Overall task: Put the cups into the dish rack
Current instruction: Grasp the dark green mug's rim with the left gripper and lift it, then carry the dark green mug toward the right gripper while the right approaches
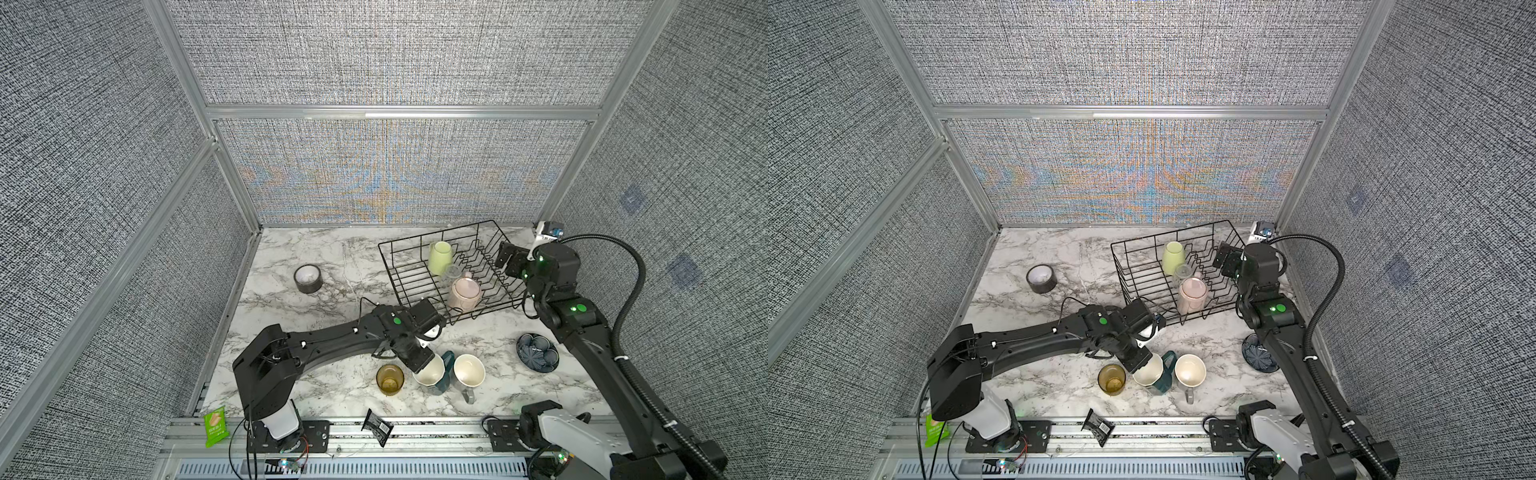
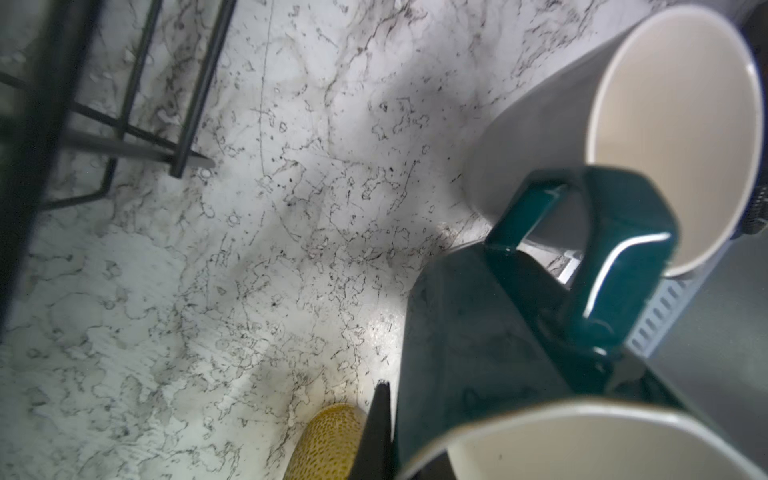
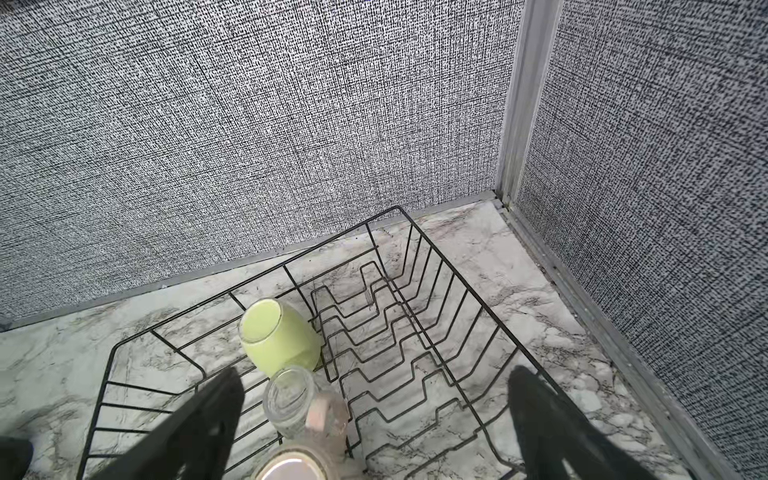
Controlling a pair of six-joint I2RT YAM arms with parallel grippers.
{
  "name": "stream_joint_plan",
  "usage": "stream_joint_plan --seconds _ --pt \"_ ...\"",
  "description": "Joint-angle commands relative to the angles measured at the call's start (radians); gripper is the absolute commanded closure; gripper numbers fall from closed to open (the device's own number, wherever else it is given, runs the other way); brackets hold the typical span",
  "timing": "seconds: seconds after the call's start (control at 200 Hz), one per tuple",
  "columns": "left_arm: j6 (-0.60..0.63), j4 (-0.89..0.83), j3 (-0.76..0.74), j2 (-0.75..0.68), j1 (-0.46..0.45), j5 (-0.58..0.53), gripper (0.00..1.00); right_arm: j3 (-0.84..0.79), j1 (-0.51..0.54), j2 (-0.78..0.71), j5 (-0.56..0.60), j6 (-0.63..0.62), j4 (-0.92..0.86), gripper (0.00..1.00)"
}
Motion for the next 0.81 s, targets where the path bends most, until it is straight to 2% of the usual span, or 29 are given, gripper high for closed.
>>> stream_joint_plan --seconds 0.0,0.185,0.31,0.355,0.445,0.49,0.64,0.73,0.8 --pt "0.053 -0.067 0.026 -0.026 0.002 0.033 1.00 0.006 -0.003 -0.008 -0.015 0.022 0.008 0.01" --pt "0.077 -0.114 0.029 -0.103 0.009 0.057 1.00 0.000 -0.004 -0.022 -0.042 0.029 0.020 0.01" --pt "0.075 -0.118 0.019 -0.191 0.041 0.033 1.00 -0.031 -0.004 -0.043 -0.144 0.029 0.078 0.01" --pt "0.064 -0.125 0.017 -0.230 0.056 -0.003 1.00 -0.061 -0.004 -0.053 -0.255 0.012 0.145 0.01" --pt "0.063 -0.105 -0.011 -0.327 0.112 -0.026 1.00 -0.130 -0.002 -0.081 -0.606 -0.022 0.312 0.01" --pt "0.053 -0.070 -0.034 -0.383 0.152 -0.012 1.00 -0.170 0.006 -0.085 -0.732 0.002 0.407 0.01" --pt "0.018 0.117 -0.130 -0.565 0.312 0.129 1.00 -0.190 0.026 -0.072 -0.953 0.082 0.493 0.01" --pt "-0.028 0.248 -0.175 -0.629 0.450 0.287 1.00 -0.196 0.042 -0.065 -1.128 0.118 0.586 0.01" --pt "-0.068 0.323 -0.179 -0.644 0.532 0.407 1.00 -0.187 0.069 -0.053 -1.207 0.152 0.645 0.01"
